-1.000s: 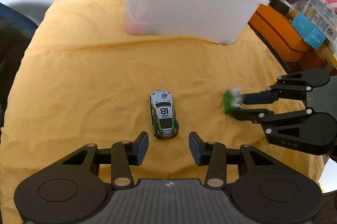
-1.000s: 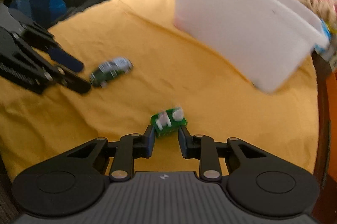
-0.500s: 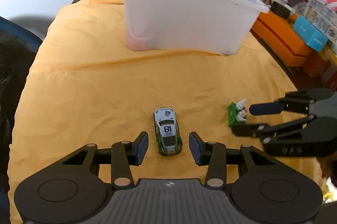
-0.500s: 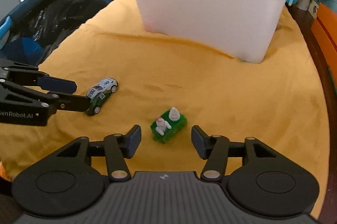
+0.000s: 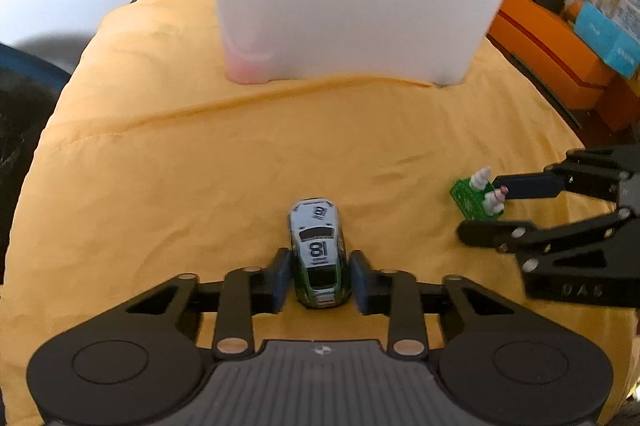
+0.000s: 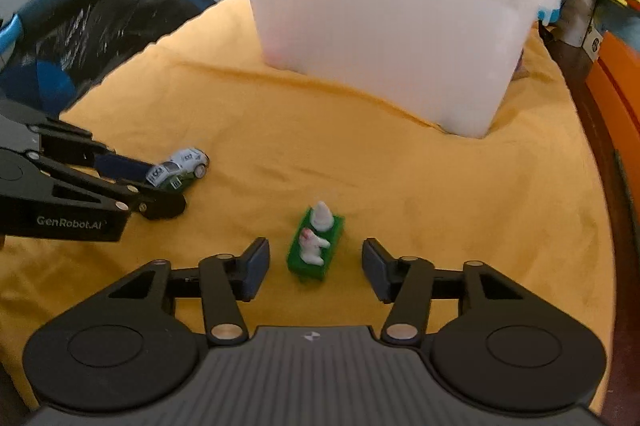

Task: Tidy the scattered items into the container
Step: 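Grasp the green-white car with the left tool while the right tool grasps the green toy, then carry both items into the bin and open both tools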

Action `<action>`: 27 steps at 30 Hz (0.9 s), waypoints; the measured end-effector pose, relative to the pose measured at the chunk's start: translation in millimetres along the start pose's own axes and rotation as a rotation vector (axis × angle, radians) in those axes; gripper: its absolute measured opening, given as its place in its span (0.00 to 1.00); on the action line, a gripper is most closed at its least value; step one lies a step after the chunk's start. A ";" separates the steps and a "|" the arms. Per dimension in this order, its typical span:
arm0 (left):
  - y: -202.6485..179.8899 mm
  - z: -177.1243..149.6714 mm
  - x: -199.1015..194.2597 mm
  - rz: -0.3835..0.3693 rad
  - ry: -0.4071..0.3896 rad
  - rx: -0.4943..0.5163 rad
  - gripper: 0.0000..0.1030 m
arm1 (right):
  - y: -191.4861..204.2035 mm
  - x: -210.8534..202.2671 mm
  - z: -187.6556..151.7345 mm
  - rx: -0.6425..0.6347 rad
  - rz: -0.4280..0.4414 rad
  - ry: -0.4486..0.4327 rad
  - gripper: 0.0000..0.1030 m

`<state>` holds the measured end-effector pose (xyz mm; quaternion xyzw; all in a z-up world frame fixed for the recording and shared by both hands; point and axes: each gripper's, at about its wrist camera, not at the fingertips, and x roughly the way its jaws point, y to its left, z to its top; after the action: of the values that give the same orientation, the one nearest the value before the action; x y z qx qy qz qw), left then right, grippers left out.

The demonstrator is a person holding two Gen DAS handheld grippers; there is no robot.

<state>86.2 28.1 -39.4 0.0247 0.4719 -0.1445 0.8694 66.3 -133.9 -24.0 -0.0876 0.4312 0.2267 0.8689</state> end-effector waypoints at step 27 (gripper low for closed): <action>-16.8 212.5 15.4 0.047 -0.178 0.107 0.34 | -99.3 -6.0 167.4 0.009 -0.163 -0.172 0.43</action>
<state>262.3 -29.6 67.0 0.0692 0.3835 -0.1507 0.9085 228.5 -165.2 79.1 -0.0987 0.3475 0.1602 0.9186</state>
